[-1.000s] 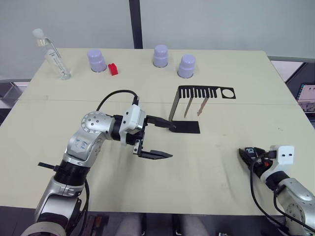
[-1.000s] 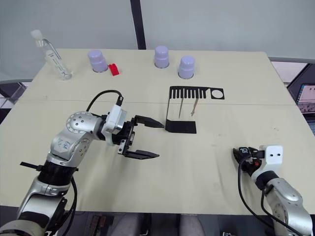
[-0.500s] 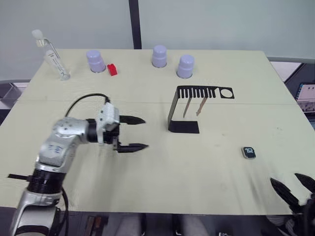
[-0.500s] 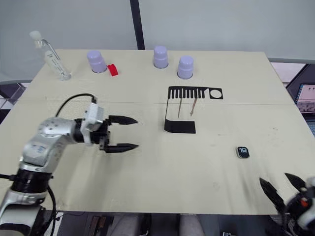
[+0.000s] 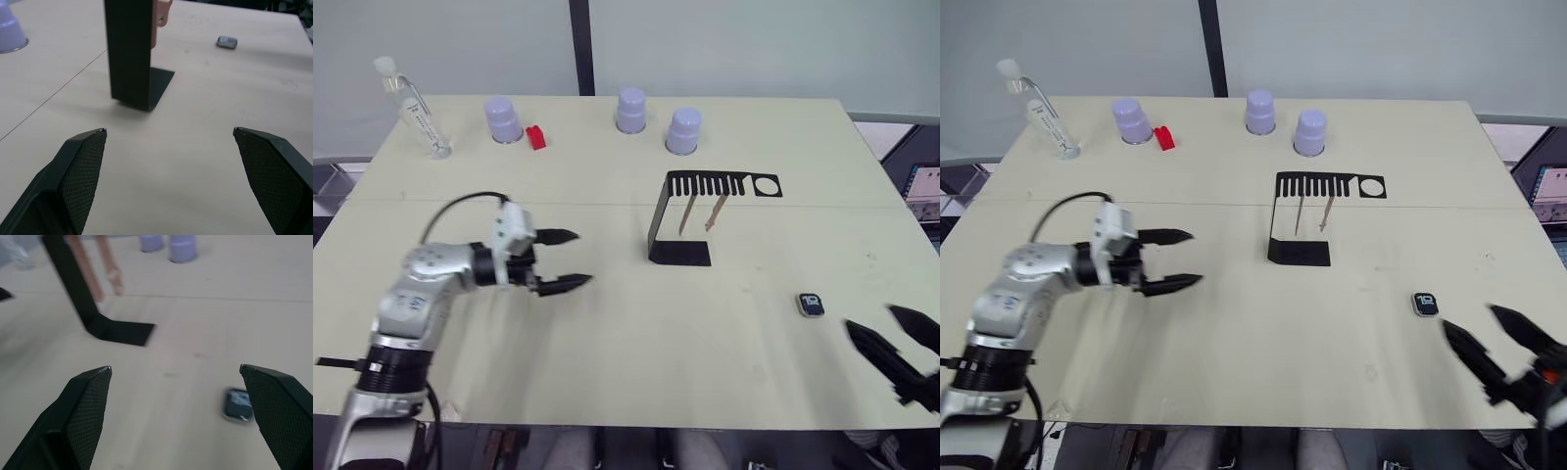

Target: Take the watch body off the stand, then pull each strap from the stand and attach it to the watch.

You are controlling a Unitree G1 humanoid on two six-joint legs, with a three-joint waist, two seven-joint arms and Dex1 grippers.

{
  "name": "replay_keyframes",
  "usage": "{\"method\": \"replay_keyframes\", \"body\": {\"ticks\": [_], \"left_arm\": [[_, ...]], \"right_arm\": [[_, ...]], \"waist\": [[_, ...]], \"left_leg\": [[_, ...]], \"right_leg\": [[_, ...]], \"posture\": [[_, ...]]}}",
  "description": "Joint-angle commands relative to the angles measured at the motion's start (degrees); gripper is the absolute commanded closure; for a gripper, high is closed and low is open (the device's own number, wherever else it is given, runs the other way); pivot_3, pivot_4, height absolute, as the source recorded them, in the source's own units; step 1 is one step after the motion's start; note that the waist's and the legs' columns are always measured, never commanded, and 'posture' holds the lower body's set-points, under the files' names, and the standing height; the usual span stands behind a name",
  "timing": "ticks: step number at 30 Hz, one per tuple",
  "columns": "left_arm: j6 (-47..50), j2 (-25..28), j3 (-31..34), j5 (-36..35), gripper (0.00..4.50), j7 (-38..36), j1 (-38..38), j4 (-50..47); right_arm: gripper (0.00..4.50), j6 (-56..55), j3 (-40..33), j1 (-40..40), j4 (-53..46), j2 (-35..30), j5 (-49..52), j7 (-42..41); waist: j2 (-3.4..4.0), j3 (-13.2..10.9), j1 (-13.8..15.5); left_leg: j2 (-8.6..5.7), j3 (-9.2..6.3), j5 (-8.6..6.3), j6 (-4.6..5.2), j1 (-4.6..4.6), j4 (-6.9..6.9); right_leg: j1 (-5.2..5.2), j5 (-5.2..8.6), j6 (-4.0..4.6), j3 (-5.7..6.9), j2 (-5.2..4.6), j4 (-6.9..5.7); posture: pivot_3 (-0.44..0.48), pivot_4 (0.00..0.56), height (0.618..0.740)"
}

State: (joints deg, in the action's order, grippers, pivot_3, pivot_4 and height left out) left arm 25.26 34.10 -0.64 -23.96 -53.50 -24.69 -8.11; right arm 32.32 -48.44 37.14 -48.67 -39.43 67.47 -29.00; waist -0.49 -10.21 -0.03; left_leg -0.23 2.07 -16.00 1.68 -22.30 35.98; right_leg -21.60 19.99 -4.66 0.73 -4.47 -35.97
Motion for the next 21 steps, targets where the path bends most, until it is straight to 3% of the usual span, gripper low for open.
{"method": "replay_keyframes", "body": {"ticks": [1,5,11,21], "left_arm": [[-1.97,-6.38,-2.32,6.36,0.00,12.52,0.96,-5.84],[1.66,-13.35,-3.84,10.05,0.00,22.44,-0.39,-6.75],[-1.05,-17.91,-6.74,13.36,0.00,25.43,-3.02,-2.53],[-5.87,-24.70,-9.93,17.41,0.00,28.85,-7.60,7.33]], "right_arm": [[0.06,0.54,5.14,-5.29,-6.33,-4.42,5.07,6.36],[0.06,1.02,13.23,-13.48,-8.62,-9.09,5.01,10.66],[0.06,1.86,29.65,-26.60,-8.50,-7.43,3.73,18.79],[0.06,1.47,34.29,-30.66,-5.64,-6.38,0.28,20.51]], "waist": [[-0.02,0.00,0.09],[-0.15,-0.03,0.21],[-0.25,-0.01,0.20],[-0.25,-0.01,1.40]], "left_leg": [[0.00,0.00,0.00,0.00,-0.01,0.05],[-0.06,0.06,0.06,0.00,-0.09,0.37],[-0.07,0.06,0.05,0.17,-0.05,0.59],[-0.07,0.06,0.03,0.13,-0.39,1.12]], "right_leg": [[0.03,-0.01,-0.01,0.02,0.01,-0.01],[0.12,-0.14,-0.28,0.00,0.05,-0.02],[0.21,-0.22,-0.40,-0.04,0.06,-0.09],[0.14,-0.29,-0.55,0.00,0.04,-0.03]], "posture": [[0.000,0.150,0.739],[0.000,0.150,0.739],[0.000,0.150,0.739],[0.000,0.150,0.739]]}}
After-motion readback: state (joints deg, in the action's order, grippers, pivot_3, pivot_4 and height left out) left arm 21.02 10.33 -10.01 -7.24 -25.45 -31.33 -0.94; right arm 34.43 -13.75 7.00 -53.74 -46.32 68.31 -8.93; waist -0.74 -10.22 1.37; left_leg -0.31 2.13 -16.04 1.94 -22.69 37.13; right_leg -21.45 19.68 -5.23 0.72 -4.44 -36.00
